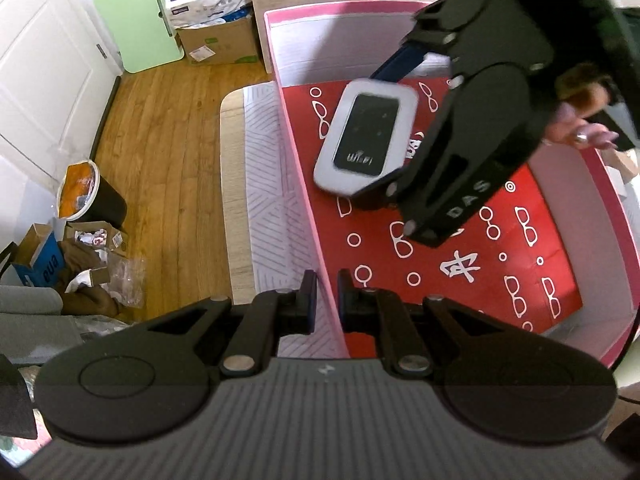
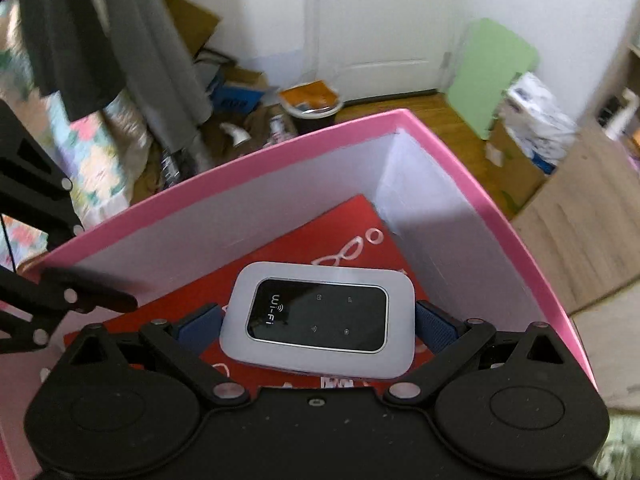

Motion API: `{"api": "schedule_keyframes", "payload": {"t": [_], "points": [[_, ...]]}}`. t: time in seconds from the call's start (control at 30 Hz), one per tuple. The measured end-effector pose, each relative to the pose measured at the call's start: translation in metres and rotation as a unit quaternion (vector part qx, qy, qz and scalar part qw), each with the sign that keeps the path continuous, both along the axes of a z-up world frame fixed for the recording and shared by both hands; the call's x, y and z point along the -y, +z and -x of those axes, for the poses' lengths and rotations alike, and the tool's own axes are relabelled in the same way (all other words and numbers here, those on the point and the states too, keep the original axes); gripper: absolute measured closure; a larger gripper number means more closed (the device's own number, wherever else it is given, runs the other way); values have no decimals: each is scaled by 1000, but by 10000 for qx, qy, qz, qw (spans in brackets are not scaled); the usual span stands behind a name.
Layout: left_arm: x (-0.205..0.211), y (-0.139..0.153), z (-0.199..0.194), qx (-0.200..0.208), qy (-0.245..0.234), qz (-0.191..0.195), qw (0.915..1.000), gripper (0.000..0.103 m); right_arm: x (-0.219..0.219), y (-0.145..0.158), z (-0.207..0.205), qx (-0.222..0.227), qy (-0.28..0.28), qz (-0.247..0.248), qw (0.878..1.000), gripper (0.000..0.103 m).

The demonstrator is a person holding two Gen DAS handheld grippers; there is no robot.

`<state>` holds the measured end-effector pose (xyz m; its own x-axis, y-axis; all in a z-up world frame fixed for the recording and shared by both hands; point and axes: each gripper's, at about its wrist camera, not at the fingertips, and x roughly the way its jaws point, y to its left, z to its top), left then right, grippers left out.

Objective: Organize rigid objects
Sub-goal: 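Carry the router into the pink box and release it with the right tool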

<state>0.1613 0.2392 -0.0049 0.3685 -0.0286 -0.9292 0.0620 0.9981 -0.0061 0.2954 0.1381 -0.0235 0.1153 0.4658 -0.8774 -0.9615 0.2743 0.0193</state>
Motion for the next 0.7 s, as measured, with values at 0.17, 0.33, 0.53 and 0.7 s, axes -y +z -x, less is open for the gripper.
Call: {"api": "schedule_keyframes", "payload": {"t": [0.17,0.33,0.53,0.7], "points": [[-1,0,2,24,12,5,10000,94,-18,-19,-5,-77,286,408,9987,1],[0,1,3,35,-5,19,10000,94,-11,-15,-1,-60,365,394,9985,1],[0,0,1,10,-79,-8,10000,94,9,5,-5,-406,2,-114,9991,1],[2,1,-1,-34,-38,-16,10000,94,50,36,6,-34,-465,-830,9955,1]]}}
